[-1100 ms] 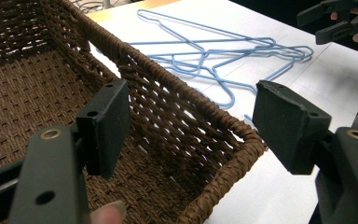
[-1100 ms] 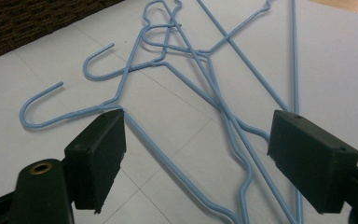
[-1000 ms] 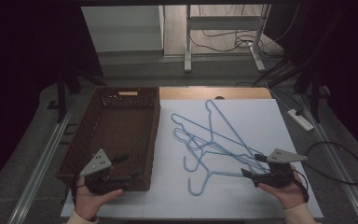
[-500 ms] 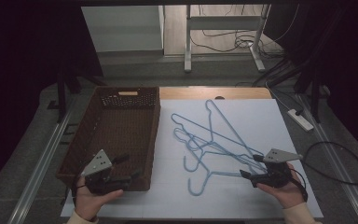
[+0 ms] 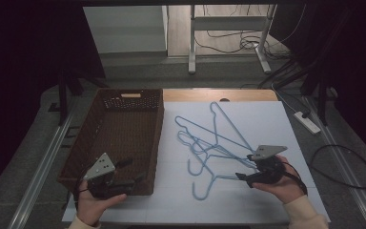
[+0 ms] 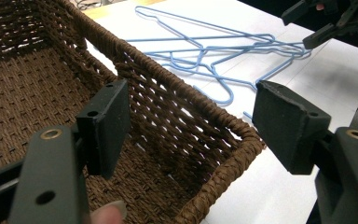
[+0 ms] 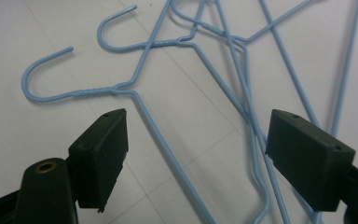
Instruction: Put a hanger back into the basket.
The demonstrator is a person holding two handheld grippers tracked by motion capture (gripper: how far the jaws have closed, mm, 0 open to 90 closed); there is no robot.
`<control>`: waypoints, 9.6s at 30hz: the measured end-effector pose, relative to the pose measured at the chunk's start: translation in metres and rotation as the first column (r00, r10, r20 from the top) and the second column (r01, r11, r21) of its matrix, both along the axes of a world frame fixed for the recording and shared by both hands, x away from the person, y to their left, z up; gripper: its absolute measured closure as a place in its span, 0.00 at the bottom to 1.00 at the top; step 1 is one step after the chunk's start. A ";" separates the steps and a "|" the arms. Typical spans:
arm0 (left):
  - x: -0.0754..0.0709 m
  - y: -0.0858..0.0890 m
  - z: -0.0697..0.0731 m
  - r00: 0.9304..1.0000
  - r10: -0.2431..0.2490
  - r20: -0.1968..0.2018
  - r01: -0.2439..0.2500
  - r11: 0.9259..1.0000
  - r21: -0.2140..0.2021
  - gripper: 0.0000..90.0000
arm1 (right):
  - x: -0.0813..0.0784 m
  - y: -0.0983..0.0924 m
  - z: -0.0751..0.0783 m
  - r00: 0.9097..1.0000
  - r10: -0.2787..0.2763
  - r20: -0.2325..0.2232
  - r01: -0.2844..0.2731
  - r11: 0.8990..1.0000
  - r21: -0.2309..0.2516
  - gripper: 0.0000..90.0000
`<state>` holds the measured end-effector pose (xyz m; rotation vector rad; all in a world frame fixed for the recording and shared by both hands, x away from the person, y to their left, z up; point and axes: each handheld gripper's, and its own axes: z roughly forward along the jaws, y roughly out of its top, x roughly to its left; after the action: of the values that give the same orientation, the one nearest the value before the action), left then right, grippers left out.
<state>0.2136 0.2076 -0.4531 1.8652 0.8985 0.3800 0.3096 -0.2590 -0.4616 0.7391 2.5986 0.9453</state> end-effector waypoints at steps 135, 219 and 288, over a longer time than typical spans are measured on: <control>-0.002 0.001 0.005 1.000 0.009 0.024 -0.009 1.000 -0.001 0.32 | 0.038 0.063 0.040 0.944 0.219 -0.245 -0.224 0.975 0.009 0.98; 0.073 -0.163 0.039 0.920 -0.268 -0.287 0.215 0.956 -0.202 0.96 | 0.003 0.073 0.075 0.993 -0.063 -0.100 0.116 0.684 0.720 0.94; 0.113 0.106 0.042 0.898 -0.133 -0.418 0.199 0.973 0.118 0.97 | 0.004 -0.015 0.001 0.988 -0.152 -0.023 0.146 0.890 0.432 0.36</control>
<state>0.3270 0.3140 -0.4108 2.1980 0.9943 -0.0547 0.3134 -0.2743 -0.4602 1.0190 2.2968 1.4945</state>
